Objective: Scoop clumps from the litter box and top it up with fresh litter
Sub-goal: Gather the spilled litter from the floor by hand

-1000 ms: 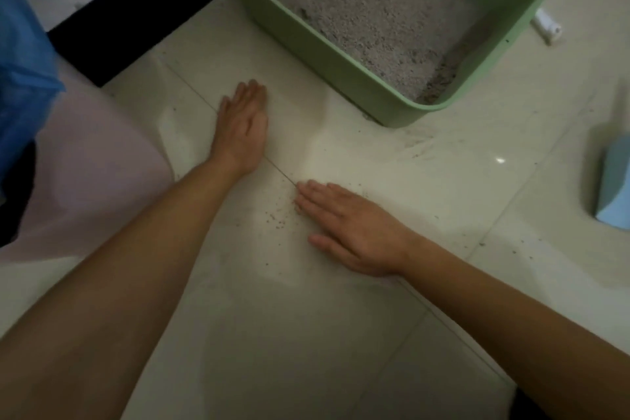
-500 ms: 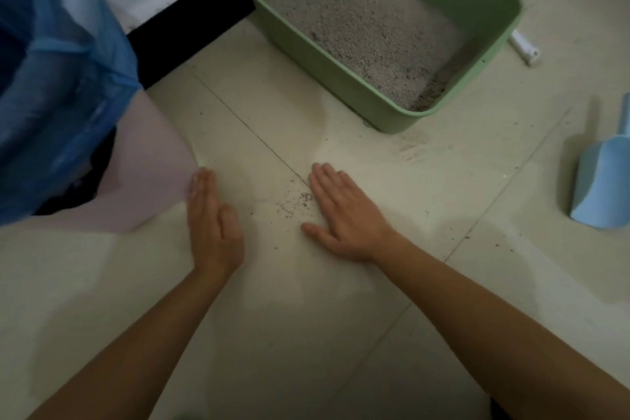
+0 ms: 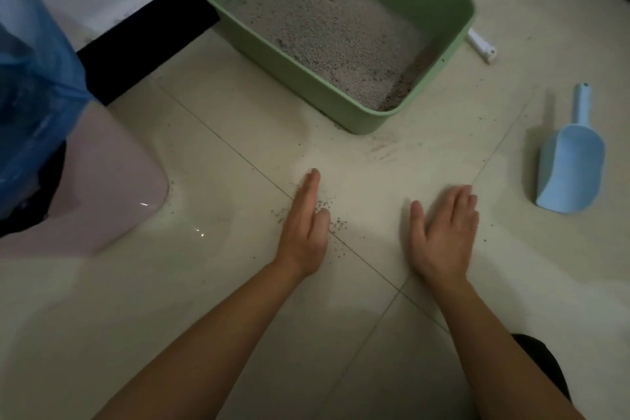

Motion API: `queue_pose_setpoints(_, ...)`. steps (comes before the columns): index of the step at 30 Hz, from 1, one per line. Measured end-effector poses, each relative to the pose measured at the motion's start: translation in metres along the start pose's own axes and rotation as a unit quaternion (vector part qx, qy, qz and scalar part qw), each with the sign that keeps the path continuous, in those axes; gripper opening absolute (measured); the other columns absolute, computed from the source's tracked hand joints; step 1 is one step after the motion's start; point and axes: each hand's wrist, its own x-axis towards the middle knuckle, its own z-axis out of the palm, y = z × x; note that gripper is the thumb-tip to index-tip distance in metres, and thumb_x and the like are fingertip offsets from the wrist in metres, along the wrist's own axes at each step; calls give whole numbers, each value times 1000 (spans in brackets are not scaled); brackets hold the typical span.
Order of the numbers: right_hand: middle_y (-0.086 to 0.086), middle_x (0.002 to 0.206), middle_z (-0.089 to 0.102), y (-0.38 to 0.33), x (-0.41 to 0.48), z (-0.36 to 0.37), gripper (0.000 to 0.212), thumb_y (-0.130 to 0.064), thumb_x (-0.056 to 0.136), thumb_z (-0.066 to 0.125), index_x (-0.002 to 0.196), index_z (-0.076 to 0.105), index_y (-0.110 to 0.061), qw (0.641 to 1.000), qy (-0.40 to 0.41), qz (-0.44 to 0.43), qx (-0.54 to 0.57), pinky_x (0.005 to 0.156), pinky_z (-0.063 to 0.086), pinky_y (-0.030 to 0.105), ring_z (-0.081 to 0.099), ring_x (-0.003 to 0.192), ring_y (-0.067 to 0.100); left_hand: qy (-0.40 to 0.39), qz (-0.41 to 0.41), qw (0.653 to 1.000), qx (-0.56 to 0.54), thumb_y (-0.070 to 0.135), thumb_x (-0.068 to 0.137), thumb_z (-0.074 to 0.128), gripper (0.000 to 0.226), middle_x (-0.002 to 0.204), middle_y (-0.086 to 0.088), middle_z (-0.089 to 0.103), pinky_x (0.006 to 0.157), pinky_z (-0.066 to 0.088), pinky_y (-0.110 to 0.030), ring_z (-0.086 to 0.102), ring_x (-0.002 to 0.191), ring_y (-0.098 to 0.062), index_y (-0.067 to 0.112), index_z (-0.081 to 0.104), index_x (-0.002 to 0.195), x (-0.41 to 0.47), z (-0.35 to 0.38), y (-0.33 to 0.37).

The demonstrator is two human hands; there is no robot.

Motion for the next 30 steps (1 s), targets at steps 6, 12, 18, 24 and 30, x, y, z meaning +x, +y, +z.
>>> queue_pose_setpoints(6,15,164,-10,-60,-25,25,89,-69,96,10,156,-3,-4,994,-42,-99,-26,124,-1,42,-14,151,24,157,-10,988,9,22,85,29,66,155,-2,31,117,19,-18,27,144,-8,4,33,149,-9,-59,-31)
queue_pose_setpoints(12,10,164,-16,-118,-52,39,86,-67,98,15,156,-10,-8,961,-109,-254,15,124,2,42,-21,150,19,224,-71,971,46,23,85,29,65,153,1,34,111,20,-8,31,141,-9,8,35,149,-27,-115,-67)
queue_pose_setpoints(18,14,165,2,-102,-108,28,80,-53,100,39,156,11,-3,865,-127,-481,60,124,8,43,-4,153,24,263,-91,960,36,28,84,28,67,151,-5,41,116,29,-31,39,137,-16,10,40,147,-16,-105,-65)
queue_pose_setpoints(24,13,164,15,-105,-118,61,75,-53,102,36,156,18,-6,744,-183,-641,-34,124,5,38,8,152,24,267,-95,958,-34,24,84,29,62,142,0,49,104,31,-7,43,127,2,7,49,140,-3,-118,-66)
queue_pose_setpoints(30,10,165,1,-124,-8,40,75,-58,103,22,158,6,-8,813,-157,-549,-111,124,4,39,-4,153,21,260,-90,960,-47,23,84,30,61,140,-4,52,104,31,-5,45,129,-7,2,52,137,-7,-125,-64)
